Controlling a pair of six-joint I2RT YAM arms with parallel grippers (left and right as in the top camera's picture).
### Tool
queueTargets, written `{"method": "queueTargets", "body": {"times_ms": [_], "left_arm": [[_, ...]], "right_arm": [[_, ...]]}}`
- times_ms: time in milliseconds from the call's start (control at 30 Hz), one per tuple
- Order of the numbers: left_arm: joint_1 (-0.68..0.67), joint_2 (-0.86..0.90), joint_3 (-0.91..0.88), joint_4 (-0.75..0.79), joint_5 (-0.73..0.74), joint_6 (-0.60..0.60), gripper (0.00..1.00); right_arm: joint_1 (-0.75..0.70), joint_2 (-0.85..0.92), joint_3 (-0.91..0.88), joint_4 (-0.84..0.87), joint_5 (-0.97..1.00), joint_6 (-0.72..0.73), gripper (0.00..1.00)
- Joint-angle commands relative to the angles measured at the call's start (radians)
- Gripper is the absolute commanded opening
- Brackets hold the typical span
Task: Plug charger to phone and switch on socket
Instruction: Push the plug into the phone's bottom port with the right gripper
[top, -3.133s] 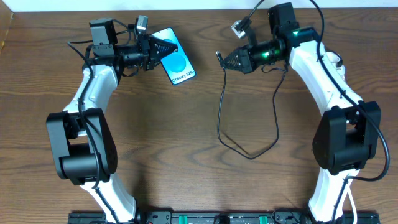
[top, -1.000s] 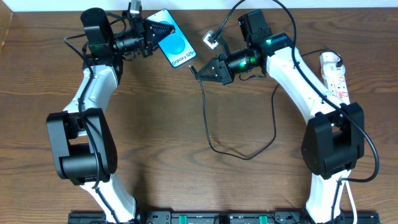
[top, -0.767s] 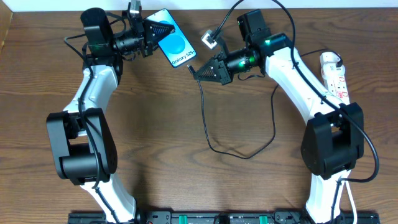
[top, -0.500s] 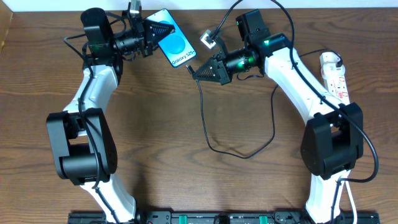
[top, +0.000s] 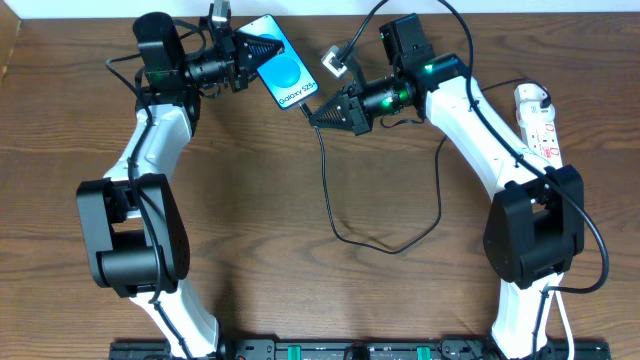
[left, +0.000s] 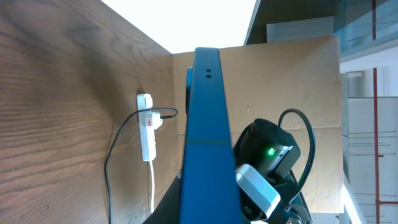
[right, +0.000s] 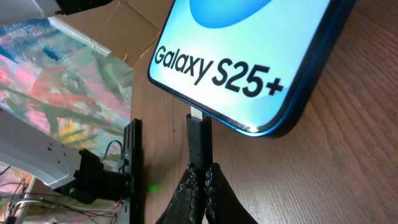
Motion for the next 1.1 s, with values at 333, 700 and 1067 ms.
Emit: {"method": "queueTargets", "body": {"times_ms": [333,700,1067], "left_arm": [[0.0,-0.024,0.013,0.01,0.009,0.026,0.07],[0.002,-0.023,0.013,0.009,-0.001,0.049,0.07],[0.002,-0.023,0.013,0.009,0.002,0.06,0.07]], "right_arm": [[-0.001,-0.007,0.0,-0.016,-0.031,0.008,0.01],[-0.005,-0.007,0.0,-0.026,-0.032,-0.003,0.02],[-0.018,-0.007,0.0,-0.023,-0.031,-0.007,0.01]]}}
